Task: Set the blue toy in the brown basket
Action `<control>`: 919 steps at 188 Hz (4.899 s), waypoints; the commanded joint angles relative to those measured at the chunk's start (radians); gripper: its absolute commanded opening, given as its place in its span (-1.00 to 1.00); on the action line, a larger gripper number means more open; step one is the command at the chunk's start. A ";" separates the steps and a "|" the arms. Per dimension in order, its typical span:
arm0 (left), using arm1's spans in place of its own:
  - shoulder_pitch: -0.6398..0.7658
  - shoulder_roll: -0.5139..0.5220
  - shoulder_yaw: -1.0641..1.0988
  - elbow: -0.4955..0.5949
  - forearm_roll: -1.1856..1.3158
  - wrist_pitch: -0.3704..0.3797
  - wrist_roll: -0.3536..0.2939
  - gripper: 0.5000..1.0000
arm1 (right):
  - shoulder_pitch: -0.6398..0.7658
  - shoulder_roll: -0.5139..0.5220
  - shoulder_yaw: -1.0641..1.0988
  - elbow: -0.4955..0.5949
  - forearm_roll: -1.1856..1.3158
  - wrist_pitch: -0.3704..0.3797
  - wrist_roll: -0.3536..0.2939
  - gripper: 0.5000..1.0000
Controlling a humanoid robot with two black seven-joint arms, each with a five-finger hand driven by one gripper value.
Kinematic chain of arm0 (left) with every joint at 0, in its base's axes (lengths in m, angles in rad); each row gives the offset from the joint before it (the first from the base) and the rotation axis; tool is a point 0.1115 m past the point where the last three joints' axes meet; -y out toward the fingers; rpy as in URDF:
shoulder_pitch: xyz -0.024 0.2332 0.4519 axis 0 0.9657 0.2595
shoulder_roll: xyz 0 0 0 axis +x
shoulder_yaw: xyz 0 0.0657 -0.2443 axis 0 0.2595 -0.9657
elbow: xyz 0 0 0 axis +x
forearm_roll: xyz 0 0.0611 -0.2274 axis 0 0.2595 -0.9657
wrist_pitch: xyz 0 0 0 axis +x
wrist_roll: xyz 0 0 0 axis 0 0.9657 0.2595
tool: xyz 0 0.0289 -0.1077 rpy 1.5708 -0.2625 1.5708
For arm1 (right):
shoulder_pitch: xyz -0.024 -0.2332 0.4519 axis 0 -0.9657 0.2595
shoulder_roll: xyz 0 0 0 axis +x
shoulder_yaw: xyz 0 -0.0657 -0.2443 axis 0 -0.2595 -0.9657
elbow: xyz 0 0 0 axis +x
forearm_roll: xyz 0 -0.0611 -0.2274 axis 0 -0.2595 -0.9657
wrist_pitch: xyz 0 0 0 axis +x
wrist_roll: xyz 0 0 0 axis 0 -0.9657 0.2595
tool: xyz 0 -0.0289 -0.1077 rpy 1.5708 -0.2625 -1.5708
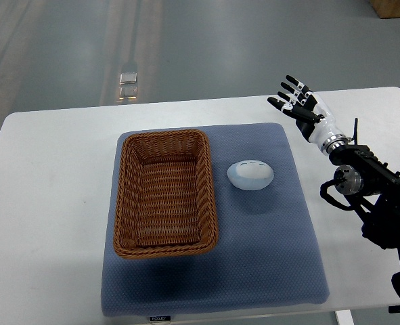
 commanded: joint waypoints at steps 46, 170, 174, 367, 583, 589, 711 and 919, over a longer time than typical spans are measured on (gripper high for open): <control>0.000 0.000 0.000 -0.008 0.002 0.000 0.000 1.00 | 0.002 -0.013 -0.001 0.001 0.000 0.002 0.000 0.66; 0.000 0.000 -0.003 -0.009 -0.001 -0.002 0.000 1.00 | 0.024 -0.058 -0.028 0.003 -0.083 0.043 -0.001 0.66; 0.000 0.000 -0.003 -0.009 -0.001 -0.002 0.000 1.00 | 0.025 -0.058 -0.028 0.003 -0.092 0.045 -0.001 0.66; -0.003 0.000 0.000 -0.006 -0.001 -0.002 0.000 1.00 | 0.151 -0.288 -0.426 0.214 -0.594 0.261 0.069 0.65; -0.006 0.000 -0.001 -0.006 -0.001 0.000 0.000 1.00 | 0.166 -0.308 -0.631 0.222 -0.727 0.122 0.082 -0.75; -0.006 0.000 -0.001 -0.006 -0.001 0.000 0.000 1.00 | 0.166 -0.308 -0.631 0.222 -0.727 0.122 0.082 -0.83; -0.006 0.000 -0.003 0.001 -0.001 0.000 0.000 1.00 | 0.355 -0.263 -0.570 0.224 -0.707 0.106 0.088 -0.72; -0.006 0.000 -0.005 -0.005 -0.001 0.000 0.000 1.00 | 0.212 -0.079 -0.338 0.118 -0.436 -0.020 -0.059 0.65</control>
